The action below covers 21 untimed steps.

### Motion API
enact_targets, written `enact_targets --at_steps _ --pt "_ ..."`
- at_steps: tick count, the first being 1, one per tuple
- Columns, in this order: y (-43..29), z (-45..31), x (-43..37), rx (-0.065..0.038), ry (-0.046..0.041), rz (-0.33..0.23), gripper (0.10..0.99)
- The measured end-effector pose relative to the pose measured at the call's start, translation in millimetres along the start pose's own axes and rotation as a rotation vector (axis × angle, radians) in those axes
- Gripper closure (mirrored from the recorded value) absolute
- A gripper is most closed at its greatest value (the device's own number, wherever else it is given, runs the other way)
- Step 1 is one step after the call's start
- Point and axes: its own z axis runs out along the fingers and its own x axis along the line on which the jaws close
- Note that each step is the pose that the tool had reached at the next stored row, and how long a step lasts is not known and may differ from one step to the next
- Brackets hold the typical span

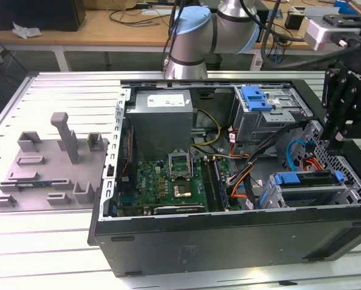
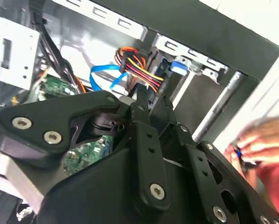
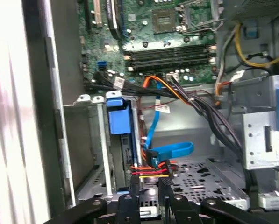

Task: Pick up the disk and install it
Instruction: 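Insert the second disk wire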

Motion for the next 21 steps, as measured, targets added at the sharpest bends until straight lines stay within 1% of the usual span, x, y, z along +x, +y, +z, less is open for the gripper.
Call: enact_targets --at_steps 1,2,3,4,5,6,7,8,9,11,15,18,20,21 --pt "0.1 -0.1 -2.7 -0.002 0.0128 -0.001 0.784" --pt "0.1 -0.2 -5.6 -0.004 0.0222 -0.001 0.784" --pt "0.3 -0.2 -9.5 -0.006 0.0347 -0.002 0.784" --pt "0.5 -0.4 -15.1 -0.010 0.0554 -0.003 0.784" --pt "0.8 -0.5 -18.5 -0.016 0.0783 -0.005 0.784" --pt "0.8 -0.4 -18.9 -0.021 0.0880 -0.005 0.784" --pt "0.9 -0.1 -18.9 -0.025 0.0949 -0.006 0.784" --pt "1.0 0.9 -19.2 -0.030 0.1046 -0.007 0.784" --pt "1.1 2.1 -19.5 -0.031 0.1076 -0.007 0.784" --pt "1.3 4.5 -21.3 -0.032 0.1106 -0.008 0.784" --pt "2.1 6.5 -25.5 -0.033 0.1118 -0.008 0.784" --pt "2.9 7.7 -28.9 -0.035 0.1147 -0.008 0.784" --pt "3.2 8.7 -29.8 -0.040 0.1203 -0.009 0.784" --pt "3.3 9.4 -30.6 -0.044 0.1256 -0.010 0.784"
